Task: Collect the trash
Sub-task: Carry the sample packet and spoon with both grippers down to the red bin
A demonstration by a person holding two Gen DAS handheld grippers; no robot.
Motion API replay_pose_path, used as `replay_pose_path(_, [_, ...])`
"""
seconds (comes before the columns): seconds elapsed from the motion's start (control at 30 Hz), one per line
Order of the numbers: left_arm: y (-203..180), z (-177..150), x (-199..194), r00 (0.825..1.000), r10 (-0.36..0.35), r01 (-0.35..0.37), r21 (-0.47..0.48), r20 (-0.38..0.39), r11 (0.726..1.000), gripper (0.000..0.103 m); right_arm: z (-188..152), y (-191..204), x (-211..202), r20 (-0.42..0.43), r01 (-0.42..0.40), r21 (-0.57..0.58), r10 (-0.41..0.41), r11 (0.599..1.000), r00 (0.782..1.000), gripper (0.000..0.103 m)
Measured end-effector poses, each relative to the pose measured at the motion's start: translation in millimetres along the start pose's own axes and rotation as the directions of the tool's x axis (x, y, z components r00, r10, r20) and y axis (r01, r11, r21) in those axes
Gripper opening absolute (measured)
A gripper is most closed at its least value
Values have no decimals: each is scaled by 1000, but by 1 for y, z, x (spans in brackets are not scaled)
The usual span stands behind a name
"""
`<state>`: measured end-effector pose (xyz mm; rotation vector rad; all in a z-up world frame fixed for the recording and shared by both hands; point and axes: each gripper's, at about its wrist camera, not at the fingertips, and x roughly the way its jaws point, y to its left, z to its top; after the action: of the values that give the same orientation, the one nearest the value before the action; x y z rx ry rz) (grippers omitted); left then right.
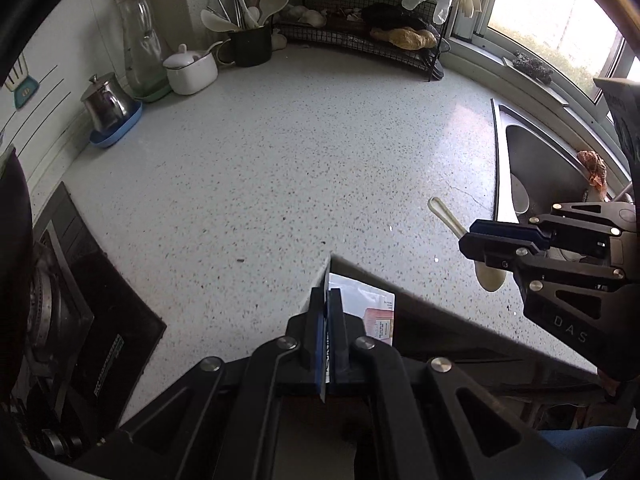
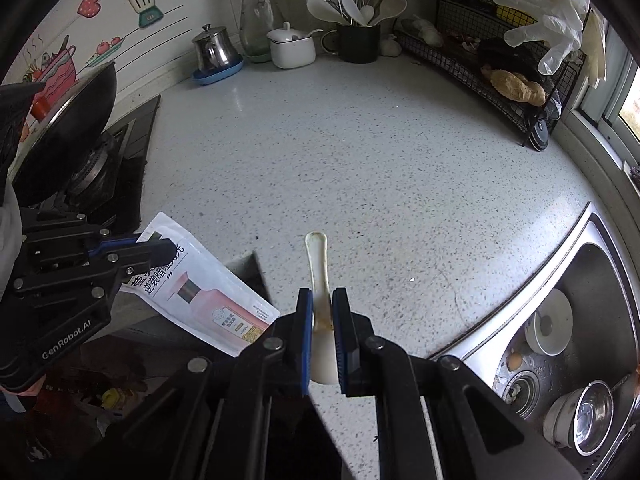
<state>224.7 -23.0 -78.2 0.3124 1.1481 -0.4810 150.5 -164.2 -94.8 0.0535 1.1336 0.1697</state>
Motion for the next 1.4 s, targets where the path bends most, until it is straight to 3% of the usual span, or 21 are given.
replay_pose_path(0.33, [13,-79,-21,999,13,-15,-63,-40,998,1,-45,53,-9,-26,-33,-52,32,998,999,9])
replay_pose_path(0.53, [13,-129,-8,994,56,-64,-95,-91,993,1,-75,76,10,-96,-51,-70,44,996,994,9])
replay_pose_path(0.83, [15,-184,27,987,16,-50,-215,-157,975,1,-114,91,53,-193,-87,-121,63,989,979,9])
replay_pose_path(1.17, [31,-216,107,979,26,-89,-307,-203,948,1,-134,92,142,-256,-142,-154,99,978,962,9])
replay_pose_path(1.27, [37,-224,140,976,-28,-47,-337,-214,940,1,-145,83,177,-262,-154,-143,113,978,958,9])
replay_pose_path(1.4, [38,-239,191,973,-35,-51,-354,-230,934,1,-161,72,226,-267,-144,-144,101,979,958,9])
